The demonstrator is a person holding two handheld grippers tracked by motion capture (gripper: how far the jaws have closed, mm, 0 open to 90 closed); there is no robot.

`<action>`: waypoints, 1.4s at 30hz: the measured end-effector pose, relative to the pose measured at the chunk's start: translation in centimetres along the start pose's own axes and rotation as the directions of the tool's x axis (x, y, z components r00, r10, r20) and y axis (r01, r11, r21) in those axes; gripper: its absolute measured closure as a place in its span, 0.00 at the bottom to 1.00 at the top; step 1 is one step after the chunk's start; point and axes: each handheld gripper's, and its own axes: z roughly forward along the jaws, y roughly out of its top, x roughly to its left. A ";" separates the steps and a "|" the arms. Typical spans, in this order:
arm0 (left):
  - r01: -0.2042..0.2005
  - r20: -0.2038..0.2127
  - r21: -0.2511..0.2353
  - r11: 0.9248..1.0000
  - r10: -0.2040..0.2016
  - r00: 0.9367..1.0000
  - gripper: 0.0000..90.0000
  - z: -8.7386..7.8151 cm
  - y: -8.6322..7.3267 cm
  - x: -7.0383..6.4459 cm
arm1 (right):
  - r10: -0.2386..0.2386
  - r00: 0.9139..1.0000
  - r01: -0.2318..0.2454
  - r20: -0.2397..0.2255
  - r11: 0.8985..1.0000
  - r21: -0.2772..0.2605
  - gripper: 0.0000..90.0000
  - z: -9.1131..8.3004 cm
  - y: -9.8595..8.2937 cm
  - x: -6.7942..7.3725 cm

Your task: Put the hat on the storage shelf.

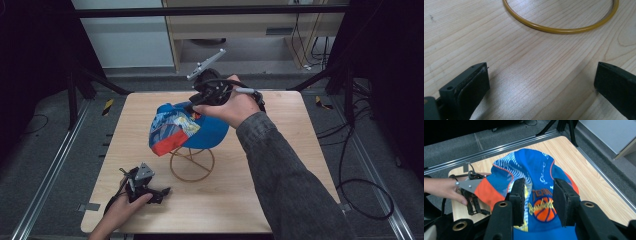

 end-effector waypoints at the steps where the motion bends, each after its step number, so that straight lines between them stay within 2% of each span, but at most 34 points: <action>1: 0.000 0.000 0.000 1.000 0.000 1.000 0.00 0.0 0.0 0.0 | 0.005 1.000 -0.005 0.001 1.000 -0.003 0.69 -0.1 -0.2 0.0; 13: -0.002 0.001 0.001 1.000 0.002 1.000 0.00 0.0 0.0 0.0 | 0.037 0.999 -0.037 0.004 0.999 -0.023 0.69 -1.6 -3.1 -0.5; 23: 0.001 0.000 -0.002 1.000 -0.001 1.000 0.00 0.0 0.0 0.0 | 0.064 0.998 -0.063 0.029 0.997 -0.044 0.69 -3.5 -5.2 -1.2; 32: -0.001 0.000 -0.001 1.000 0.001 1.000 0.00 0.0 0.0 0.0 | 0.115 0.992 -0.113 0.057 0.992 -0.049 0.67 -5.3 -8.5 -2.1; 36: -0.001 -0.001 -0.002 1.000 0.001 1.000 0.00 0.0 0.0 0.0 | 0.142 0.987 -0.139 0.077 0.989 -0.051 0.59 -5.9 -9.7 -2.5; 42: -0.001 -0.002 -0.002 1.000 0.001 1.000 0.00 0.0 0.0 0.0 | 0.176 0.976 -0.166 0.128 0.983 -0.080 0.31 -6.4 -11.4 -2.9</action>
